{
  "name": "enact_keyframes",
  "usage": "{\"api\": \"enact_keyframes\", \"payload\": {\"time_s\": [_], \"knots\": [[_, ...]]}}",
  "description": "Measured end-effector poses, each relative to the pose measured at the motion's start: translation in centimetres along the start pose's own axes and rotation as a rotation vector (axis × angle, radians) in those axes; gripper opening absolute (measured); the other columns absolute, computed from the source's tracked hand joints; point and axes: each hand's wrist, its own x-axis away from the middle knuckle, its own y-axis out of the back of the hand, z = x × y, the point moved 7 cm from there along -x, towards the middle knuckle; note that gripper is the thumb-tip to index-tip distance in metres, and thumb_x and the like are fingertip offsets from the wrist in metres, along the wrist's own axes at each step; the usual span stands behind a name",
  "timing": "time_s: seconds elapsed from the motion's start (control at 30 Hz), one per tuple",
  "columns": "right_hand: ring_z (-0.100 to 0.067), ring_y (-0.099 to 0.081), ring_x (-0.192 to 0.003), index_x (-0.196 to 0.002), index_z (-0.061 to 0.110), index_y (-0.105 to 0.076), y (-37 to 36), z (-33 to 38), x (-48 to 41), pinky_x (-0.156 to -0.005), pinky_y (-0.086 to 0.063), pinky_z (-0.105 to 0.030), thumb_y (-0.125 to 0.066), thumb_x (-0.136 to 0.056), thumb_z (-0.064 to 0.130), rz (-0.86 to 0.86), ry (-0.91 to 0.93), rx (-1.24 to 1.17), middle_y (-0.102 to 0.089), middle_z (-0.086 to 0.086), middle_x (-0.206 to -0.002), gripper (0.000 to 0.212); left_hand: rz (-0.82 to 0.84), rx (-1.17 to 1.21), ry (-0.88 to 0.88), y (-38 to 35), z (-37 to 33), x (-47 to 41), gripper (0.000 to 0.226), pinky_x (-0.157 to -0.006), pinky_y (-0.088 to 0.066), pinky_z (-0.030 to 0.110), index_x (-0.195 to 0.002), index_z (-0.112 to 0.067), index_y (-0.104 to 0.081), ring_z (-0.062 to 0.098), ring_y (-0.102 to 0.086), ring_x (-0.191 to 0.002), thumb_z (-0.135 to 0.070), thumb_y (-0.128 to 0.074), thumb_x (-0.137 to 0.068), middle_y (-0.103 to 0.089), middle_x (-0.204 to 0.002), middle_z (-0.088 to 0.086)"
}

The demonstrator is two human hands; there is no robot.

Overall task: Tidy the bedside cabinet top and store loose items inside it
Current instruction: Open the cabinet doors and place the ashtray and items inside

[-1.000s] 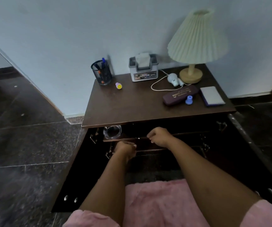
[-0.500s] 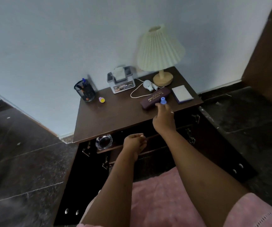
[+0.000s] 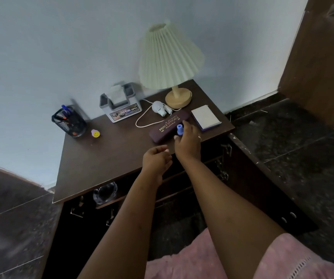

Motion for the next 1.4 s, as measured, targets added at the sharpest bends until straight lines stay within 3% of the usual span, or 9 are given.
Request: {"api": "enact_keyframes", "payload": {"time_s": [0.27,0.37,0.6,0.8,0.93,1.03,1.17,1.33,1.4], "knots": [[-0.024,-0.051,-0.113,-0.116,0.017,-0.056,-1.4,-0.1,-1.1,-0.093,-0.039,-0.032,-0.056,-0.09,0.014,-0.134,0.063,0.155,-0.059,-0.004,-0.121,0.026,0.009,0.015,0.001,2.3,-0.2,-1.4,0.018,-0.067,-0.051,0.022,-0.107,-0.011,-0.06,0.013,-0.061,-0.083,-0.005,-0.052,-0.092,-0.062,-0.094,0.001],[-0.025,-0.053,-0.11,-0.115,0.012,-0.06,-1.5,0.5,-0.7,-0.089,-0.039,-0.029,-0.057,-0.091,0.016,-0.139,0.04,-0.004,-0.062,-0.007,-0.117,0.025,-0.004,0.074,-0.014,3.9,-0.3,-1.5,0.018,-0.069,-0.052,0.024,-0.106,-0.011,-0.06,0.014,-0.061,-0.084,-0.004,-0.051,-0.092,-0.062,-0.096,0.004],[-0.02,-0.066,-0.093,-0.106,0.008,-0.061,-5.6,7.9,3.5,-0.078,-0.044,-0.017,-0.067,-0.078,0.002,0.184,0.25,-0.325,-0.071,-0.009,-0.101,0.029,0.017,0.112,-0.301,8.1,-3.3,-1.4,0.037,-0.086,-0.053,0.032,-0.125,-0.017,-0.055,0.02,-0.062,-0.106,-0.01,-0.06,-0.089,-0.061,-0.12,0.006],[-0.017,-0.065,-0.083,-0.107,0.015,-0.06,-10.3,11.2,6.3,-0.066,-0.041,-0.01,-0.06,-0.078,0.0,0.421,0.423,-0.254,-0.071,-0.007,-0.095,0.032,-0.25,-0.138,-0.331,14.7,-3.8,-2.5,0.028,-0.09,-0.054,0.042,-0.104,-0.015,-0.07,0.028,-0.066,-0.098,-0.012,-0.074,-0.077,-0.07,-0.099,0.013],[-0.016,-0.065,-0.094,-0.106,0.008,-0.06,-14.3,12.8,5.4,-0.087,-0.05,-0.025,-0.053,-0.082,-0.007,0.535,0.384,-0.324,-0.069,-0.011,-0.102,0.029,-0.423,-0.1,-0.352,18.2,-3.5,-3.5,0.025,-0.086,-0.055,0.041,-0.103,-0.014,-0.066,0.027,-0.064,-0.095,-0.012,-0.071,-0.079,-0.067,-0.104,0.015],[-0.027,-0.059,-0.107,-0.114,0.002,-0.058,-17.5,14.5,3.4,-0.097,-0.045,-0.039,-0.051,-0.08,-0.008,0.441,0.463,-0.182,-0.062,-0.016,-0.115,0.037,-0.562,-0.033,-0.338,20.7,-2.6,-4.2,0.026,-0.088,-0.053,0.037,-0.096,-0.02,-0.053,0.02,-0.062,-0.094,-0.018,-0.072,-0.079,-0.064,-0.1,0.004],[-0.031,-0.038,-0.13,-0.137,0.006,-0.041,-23.1,14.5,2.2,-0.106,-0.022,-0.03,-0.057,-0.086,0.01,0.485,0.627,0.188,-0.041,-0.017,-0.138,0.054,-0.625,0.011,-0.285,22.3,-1.2,-4.9,0.025,-0.069,-0.039,0.018,-0.094,-0.019,-0.045,0.011,-0.054,-0.08,-0.019,-0.067,-0.083,-0.058,-0.094,-0.002],[-0.034,-0.024,-0.14,-0.145,0.032,-0.028,-27.0,15.4,-0.7,-0.112,-0.023,-0.043,-0.047,-0.092,0.037,0.443,0.684,0.43,-0.022,-0.01,-0.155,0.057,-0.602,0.117,-0.299,22.0,-0.6,-6.0,0.02,-0.057,-0.037,0.015,-0.098,-0.019,-0.042,-0.004,-0.047,-0.067,-0.017,-0.059,-0.089,-0.054,-0.088,-0.005],[-0.034,-0.03,-0.135,-0.143,0.034,-0.031,-27.7,15.9,-1.2,-0.108,-0.028,-0.045,-0.045,-0.092,0.04,0.429,0.714,0.485,-0.032,-0.006,-0.151,0.054,-0.575,0.13,-0.293,21.6,-0.4,-6.3,0.019,-0.051,-0.036,0.01,-0.099,-0.019,-0.041,-0.005,-0.047,-0.068,-0.016,-0.057,-0.09,-0.052,-0.085,-0.009]]}}
